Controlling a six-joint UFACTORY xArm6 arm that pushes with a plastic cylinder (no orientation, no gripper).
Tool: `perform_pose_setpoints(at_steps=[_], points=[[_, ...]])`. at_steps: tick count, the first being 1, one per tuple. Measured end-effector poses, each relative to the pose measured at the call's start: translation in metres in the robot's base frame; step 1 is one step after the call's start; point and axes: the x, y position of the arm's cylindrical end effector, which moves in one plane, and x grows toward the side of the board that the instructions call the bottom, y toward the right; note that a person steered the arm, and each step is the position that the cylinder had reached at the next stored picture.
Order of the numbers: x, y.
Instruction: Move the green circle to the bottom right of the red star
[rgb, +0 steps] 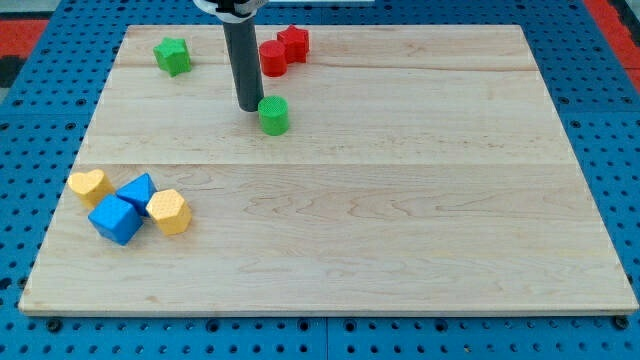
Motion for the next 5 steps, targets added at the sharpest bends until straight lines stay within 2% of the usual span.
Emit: perform_pose_setpoints(at_steps=[1, 3, 4, 5], points=[[0.011, -0.027], [0.019, 0.029], [0.04, 0.012], [0.046, 0.055]])
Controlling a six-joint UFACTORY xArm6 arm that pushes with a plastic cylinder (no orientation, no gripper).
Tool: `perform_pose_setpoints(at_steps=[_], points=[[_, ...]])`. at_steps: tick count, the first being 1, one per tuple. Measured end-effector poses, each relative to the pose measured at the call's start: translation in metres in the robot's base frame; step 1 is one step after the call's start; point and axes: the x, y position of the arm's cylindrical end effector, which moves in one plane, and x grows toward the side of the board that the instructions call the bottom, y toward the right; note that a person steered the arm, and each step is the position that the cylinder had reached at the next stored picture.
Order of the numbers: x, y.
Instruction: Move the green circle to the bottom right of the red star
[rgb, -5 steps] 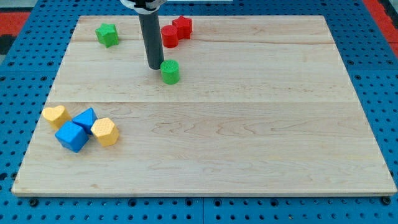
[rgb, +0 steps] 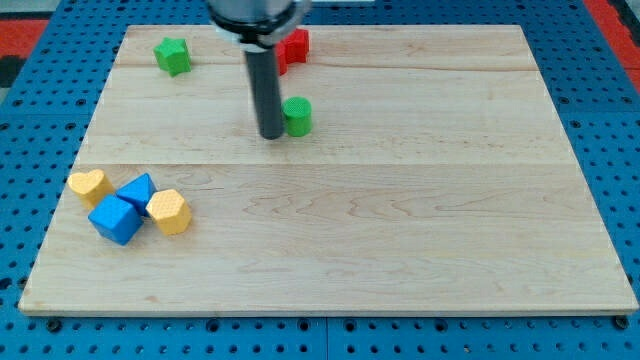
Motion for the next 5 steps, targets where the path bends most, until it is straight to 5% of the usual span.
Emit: perform_pose_setpoints(at_steps=[1, 5], points=[[-0.018, 0.061], [-0.116, 0.068]])
